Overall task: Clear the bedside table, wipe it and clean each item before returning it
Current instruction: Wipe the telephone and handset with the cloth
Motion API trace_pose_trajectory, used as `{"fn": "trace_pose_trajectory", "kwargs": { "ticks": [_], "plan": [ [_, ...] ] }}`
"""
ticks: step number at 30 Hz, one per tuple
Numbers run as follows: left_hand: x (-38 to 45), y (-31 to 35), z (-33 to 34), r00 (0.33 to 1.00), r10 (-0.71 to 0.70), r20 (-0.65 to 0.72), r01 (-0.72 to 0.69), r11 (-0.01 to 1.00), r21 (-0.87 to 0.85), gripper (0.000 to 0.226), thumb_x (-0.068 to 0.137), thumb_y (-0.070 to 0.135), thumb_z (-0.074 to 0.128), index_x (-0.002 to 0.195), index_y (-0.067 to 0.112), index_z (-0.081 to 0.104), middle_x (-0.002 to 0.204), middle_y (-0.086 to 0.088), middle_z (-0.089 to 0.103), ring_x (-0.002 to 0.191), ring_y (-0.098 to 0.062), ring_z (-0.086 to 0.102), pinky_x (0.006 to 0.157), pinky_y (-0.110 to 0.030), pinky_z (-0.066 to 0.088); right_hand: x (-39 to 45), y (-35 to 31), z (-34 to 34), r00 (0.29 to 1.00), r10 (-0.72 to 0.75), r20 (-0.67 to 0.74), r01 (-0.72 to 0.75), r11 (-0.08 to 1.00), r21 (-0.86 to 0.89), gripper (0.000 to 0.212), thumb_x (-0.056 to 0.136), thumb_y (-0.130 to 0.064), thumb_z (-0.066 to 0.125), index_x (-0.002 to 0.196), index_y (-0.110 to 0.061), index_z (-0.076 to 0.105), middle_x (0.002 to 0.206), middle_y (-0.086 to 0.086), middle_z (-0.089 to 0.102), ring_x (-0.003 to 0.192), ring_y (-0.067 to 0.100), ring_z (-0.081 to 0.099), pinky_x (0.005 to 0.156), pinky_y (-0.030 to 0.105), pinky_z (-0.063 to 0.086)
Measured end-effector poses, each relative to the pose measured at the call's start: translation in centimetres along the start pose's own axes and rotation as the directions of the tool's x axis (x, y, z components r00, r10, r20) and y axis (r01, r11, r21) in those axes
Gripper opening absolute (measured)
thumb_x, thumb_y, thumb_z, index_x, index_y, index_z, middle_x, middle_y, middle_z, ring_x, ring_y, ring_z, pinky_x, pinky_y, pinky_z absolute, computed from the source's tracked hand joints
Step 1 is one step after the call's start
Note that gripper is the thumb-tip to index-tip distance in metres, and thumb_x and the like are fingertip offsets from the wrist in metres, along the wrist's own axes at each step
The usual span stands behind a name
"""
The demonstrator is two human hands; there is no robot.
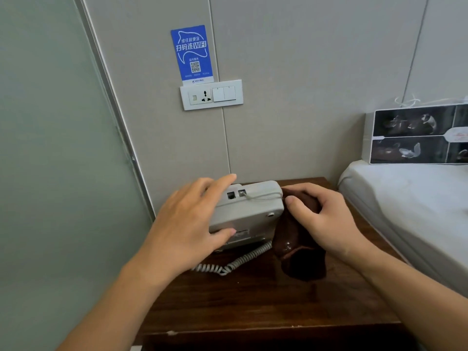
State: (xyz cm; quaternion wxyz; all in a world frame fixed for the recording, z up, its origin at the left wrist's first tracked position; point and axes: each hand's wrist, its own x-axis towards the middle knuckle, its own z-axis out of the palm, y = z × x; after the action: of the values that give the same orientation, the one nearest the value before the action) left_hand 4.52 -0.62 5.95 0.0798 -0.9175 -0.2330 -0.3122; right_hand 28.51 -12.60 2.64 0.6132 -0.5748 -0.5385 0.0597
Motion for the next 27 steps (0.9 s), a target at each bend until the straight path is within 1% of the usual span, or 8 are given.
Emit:
{"fn": "trace_pose_trajectory", "kwargs": {
  "ticks": [3, 6, 10, 13, 19, 23, 25, 27],
  "plan": [
    [1.1, 0.5, 0.2, 0.999, 0.053, 0.004, -0.053, 0.997, 0.057, 0.103, 0.069, 0.063, 0.082, 0.155, 0.037, 0.031, 0.127, 0.009, 0.058, 0.113, -0.017, 0.058, 0.093, -0.036, 0.047, -0.4, -0.8, 1.1, 1.000, -0.024, -0.001, 0.024, 0.999, 0.039, 0.019, 0.095, -0.008, 0.070, 0.108, -0.019, 0.078, 0.101, -0.014, 0.078, 0.100, 0.002, 0.071, 0.087, 0.013, 0.051],
    [1.8, 0.7, 0.2, 0.997, 0.077, 0.020, -0.079, 0.982, 0.173, 0.104, 0.065, 0.080, 0.070, 0.155, 0.038, 0.036, 0.110, 0.007, 0.058, 0.096, -0.021, 0.063, 0.080, -0.038, 0.050, -0.8, -1.4, 1.8, 0.999, -0.052, 0.005, 0.052, 0.997, 0.062, 0.021, 0.095, -0.007, 0.070, 0.109, -0.021, 0.077, 0.102, -0.016, 0.078, 0.100, 0.001, 0.071, 0.086, 0.013, 0.050],
    [2.0, 0.9, 0.5, 0.993, 0.115, -0.004, -0.112, 0.976, 0.188, 0.085, 0.076, 0.082, 0.052, 0.147, 0.036, 0.042, 0.103, 0.009, 0.062, 0.091, -0.020, 0.065, 0.076, -0.038, 0.051, -1.1, -1.9, 2.2, 0.998, -0.049, 0.044, 0.045, 0.995, 0.092, 0.021, 0.096, -0.008, 0.070, 0.112, -0.019, 0.077, 0.104, -0.013, 0.078, 0.101, 0.004, 0.072, 0.085, 0.016, 0.053],
    [1.4, 0.4, 0.7, 0.991, 0.106, -0.078, -0.099, 0.991, 0.088, 0.069, 0.081, 0.074, 0.062, 0.132, 0.031, 0.049, 0.104, 0.011, 0.064, 0.090, -0.019, 0.064, 0.073, -0.036, 0.051, -0.4, -2.1, 1.7, 0.998, -0.047, -0.044, 0.050, 0.997, 0.062, 0.018, 0.095, -0.010, 0.072, 0.107, -0.022, 0.077, 0.098, -0.012, 0.078, 0.094, 0.003, 0.072, 0.083, 0.015, 0.052],
    [-0.3, 0.2, 1.8, 0.992, -0.027, -0.127, 0.007, 0.988, -0.156, 0.065, 0.075, 0.070, 0.071, 0.124, 0.035, 0.046, 0.105, 0.026, 0.048, 0.089, -0.001, 0.047, 0.077, -0.024, 0.041, 0.9, -2.4, -0.6, 0.976, -0.015, -0.217, 0.024, 0.999, 0.037, 0.016, 0.094, -0.014, 0.072, 0.099, -0.029, 0.077, 0.090, -0.016, 0.076, 0.086, 0.001, 0.071, 0.076, 0.013, 0.052],
    [-1.2, 0.0, 2.2, 0.977, -0.184, -0.109, 0.133, 0.921, -0.367, 0.065, 0.067, 0.073, 0.074, 0.117, 0.047, 0.043, 0.104, 0.025, 0.056, 0.090, -0.001, 0.056, 0.075, -0.018, 0.046, 0.5, -2.0, -0.9, 0.986, -0.025, -0.162, 0.016, 0.998, -0.057, 0.016, 0.093, -0.018, 0.073, 0.104, -0.030, 0.077, 0.093, -0.014, 0.076, 0.092, 0.005, 0.071, 0.080, 0.023, 0.056],
    [-1.4, 0.0, 2.3, 0.969, -0.224, -0.106, 0.158, 0.889, -0.429, 0.064, 0.064, 0.072, 0.077, 0.112, 0.055, 0.039, 0.105, 0.023, 0.060, 0.092, -0.002, 0.062, 0.073, -0.023, 0.052, -0.1, -2.0, -0.4, 0.991, -0.082, -0.105, 0.066, 0.988, -0.142, 0.017, 0.093, -0.023, 0.074, 0.109, -0.030, 0.077, 0.098, -0.013, 0.073, 0.096, 0.006, 0.069, 0.084, 0.029, 0.057],
    [-1.5, 0.1, 2.4, 0.963, -0.241, -0.121, 0.161, 0.875, -0.457, 0.065, 0.061, 0.071, 0.081, 0.110, 0.061, 0.038, 0.105, 0.023, 0.061, 0.094, 0.000, 0.063, 0.073, -0.021, 0.052, -0.6, -2.6, 0.6, 0.985, -0.160, -0.063, 0.147, 0.974, -0.174, 0.020, 0.092, -0.027, 0.073, 0.111, -0.027, 0.077, 0.099, -0.013, 0.070, 0.097, 0.007, 0.068, 0.084, 0.028, 0.055]
  ]
}}
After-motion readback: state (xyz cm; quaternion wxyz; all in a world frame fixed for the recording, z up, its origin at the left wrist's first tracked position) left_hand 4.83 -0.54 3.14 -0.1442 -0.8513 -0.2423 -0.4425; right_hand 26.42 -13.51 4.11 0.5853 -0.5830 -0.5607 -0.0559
